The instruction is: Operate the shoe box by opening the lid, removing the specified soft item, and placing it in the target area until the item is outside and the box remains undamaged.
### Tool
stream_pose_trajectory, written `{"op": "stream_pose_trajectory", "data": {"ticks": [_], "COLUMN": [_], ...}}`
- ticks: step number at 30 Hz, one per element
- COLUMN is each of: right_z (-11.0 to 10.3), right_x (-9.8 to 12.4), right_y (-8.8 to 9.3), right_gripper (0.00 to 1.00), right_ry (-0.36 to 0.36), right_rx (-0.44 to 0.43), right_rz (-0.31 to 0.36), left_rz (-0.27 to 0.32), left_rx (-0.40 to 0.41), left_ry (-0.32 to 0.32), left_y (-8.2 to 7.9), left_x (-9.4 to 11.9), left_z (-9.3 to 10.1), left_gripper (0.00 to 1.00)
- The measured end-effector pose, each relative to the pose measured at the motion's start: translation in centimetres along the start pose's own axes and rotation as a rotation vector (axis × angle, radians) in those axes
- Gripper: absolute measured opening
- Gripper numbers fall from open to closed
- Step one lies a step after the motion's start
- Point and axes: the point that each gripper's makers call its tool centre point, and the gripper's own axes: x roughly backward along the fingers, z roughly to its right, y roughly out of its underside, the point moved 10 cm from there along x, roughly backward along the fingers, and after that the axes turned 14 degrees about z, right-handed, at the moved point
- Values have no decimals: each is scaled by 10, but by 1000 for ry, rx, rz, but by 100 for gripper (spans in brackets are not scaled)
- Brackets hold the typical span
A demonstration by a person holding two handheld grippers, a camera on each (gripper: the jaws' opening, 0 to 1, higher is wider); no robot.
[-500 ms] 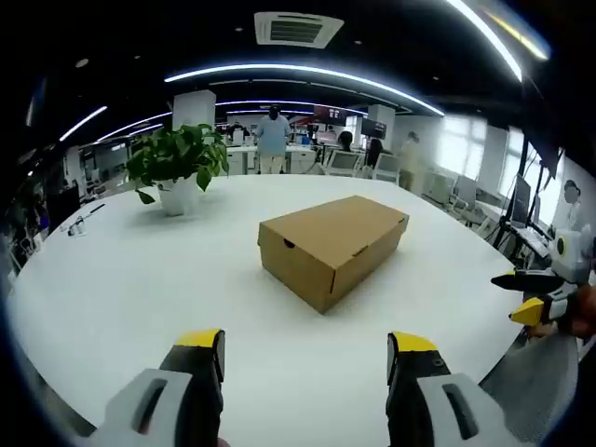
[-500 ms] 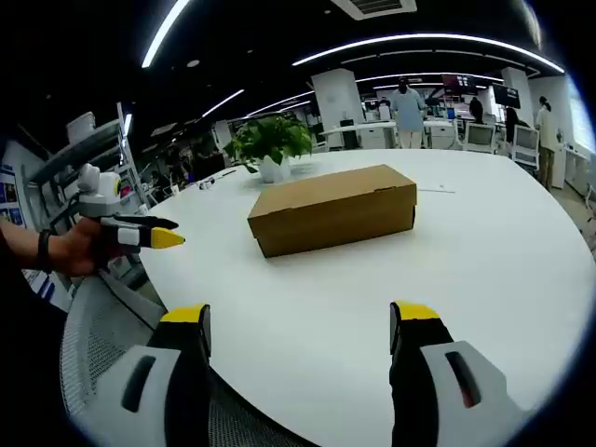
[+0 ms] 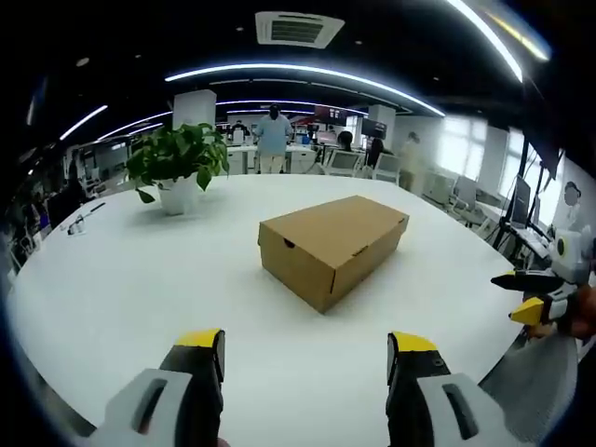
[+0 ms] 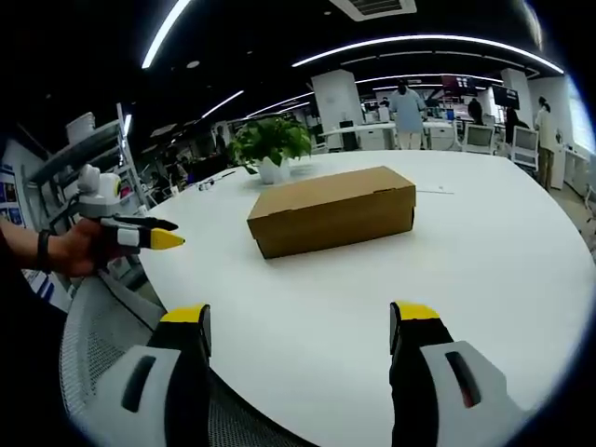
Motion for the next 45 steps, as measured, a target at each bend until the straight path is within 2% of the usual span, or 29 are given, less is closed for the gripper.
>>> {"op": "stream_pose_trajectory", "data": {"ticks": [45], "right_z": [1], "right_x": [0], "right_y": [0], "right_gripper": [74], "right_ry": [2], "right_rx": [-17], "right_rz": [1], "left_rz": [4], "left_rx": [3], "left_ry": [-10], "left_y": [0], "left_x": [-1], "left_z": [-3], "left_gripper": [72]}}
